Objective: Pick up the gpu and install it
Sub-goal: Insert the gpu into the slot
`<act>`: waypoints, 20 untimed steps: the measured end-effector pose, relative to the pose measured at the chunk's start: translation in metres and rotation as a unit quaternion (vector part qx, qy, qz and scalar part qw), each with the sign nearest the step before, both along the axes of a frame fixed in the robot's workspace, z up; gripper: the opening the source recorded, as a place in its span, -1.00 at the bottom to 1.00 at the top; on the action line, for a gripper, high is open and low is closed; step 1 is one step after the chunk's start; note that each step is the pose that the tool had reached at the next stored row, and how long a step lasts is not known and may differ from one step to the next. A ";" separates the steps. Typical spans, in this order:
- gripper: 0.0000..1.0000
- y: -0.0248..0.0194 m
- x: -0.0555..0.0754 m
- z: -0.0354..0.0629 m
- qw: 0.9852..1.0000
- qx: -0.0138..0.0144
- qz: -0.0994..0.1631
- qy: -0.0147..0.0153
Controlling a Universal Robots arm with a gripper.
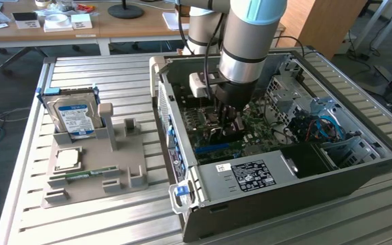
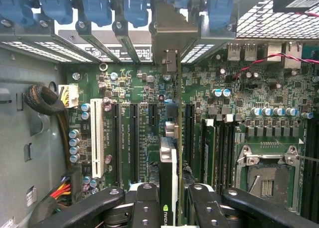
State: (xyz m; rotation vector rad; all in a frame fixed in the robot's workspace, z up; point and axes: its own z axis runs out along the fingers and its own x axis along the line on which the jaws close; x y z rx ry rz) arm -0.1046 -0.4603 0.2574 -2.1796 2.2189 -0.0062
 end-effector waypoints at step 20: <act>-0.47 0.0000 -0.002 -0.0027 1.000 0.000 0.000 -0.001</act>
